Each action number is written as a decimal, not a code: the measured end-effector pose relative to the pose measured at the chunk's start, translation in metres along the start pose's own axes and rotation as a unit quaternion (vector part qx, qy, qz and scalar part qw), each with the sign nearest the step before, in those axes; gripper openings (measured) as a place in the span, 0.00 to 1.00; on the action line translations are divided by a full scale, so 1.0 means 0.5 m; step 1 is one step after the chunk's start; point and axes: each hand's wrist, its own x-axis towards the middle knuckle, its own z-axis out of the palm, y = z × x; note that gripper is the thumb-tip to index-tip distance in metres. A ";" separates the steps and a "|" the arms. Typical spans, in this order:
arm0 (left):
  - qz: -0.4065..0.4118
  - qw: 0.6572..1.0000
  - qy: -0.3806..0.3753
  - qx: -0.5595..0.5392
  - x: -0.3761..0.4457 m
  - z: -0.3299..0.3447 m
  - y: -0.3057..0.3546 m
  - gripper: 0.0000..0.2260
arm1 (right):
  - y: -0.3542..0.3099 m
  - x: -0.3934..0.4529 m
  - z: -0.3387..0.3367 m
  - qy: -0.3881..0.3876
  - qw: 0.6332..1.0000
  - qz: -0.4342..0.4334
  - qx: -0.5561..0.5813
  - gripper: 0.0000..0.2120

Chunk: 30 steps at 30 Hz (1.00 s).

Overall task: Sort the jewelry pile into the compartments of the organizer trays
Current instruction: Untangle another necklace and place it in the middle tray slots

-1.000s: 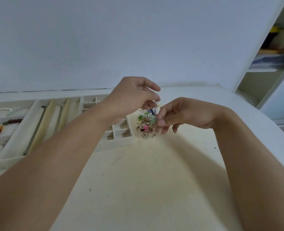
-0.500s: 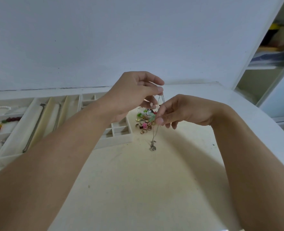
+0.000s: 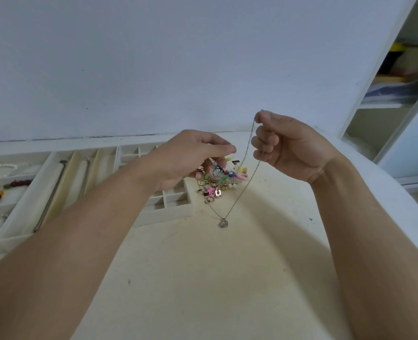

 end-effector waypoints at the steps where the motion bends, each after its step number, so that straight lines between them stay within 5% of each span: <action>1: -0.001 1.000 0.000 -0.003 0.001 -0.001 -0.001 0.10 | 0.001 0.000 0.000 0.012 1.000 0.002 -0.007 0.06; 14: -0.006 1.000 -0.011 0.024 -0.003 -0.005 -0.002 0.10 | 0.001 0.004 -0.001 0.076 0.995 -0.059 -0.024 0.06; 19: -0.004 0.996 -0.021 0.086 -0.001 -0.001 -0.010 0.15 | 0.003 0.003 0.006 0.043 0.996 -0.069 -0.036 0.09; 23: 0.022 0.989 -0.048 0.135 -0.011 0.008 -0.008 0.09 | 0.000 0.003 0.013 0.016 0.996 -0.066 -0.059 0.09; 30: 0.109 0.993 0.040 -0.009 -0.017 -0.008 0.030 0.11 | 0.005 -0.001 -0.001 -0.018 0.988 -0.012 -0.150 0.03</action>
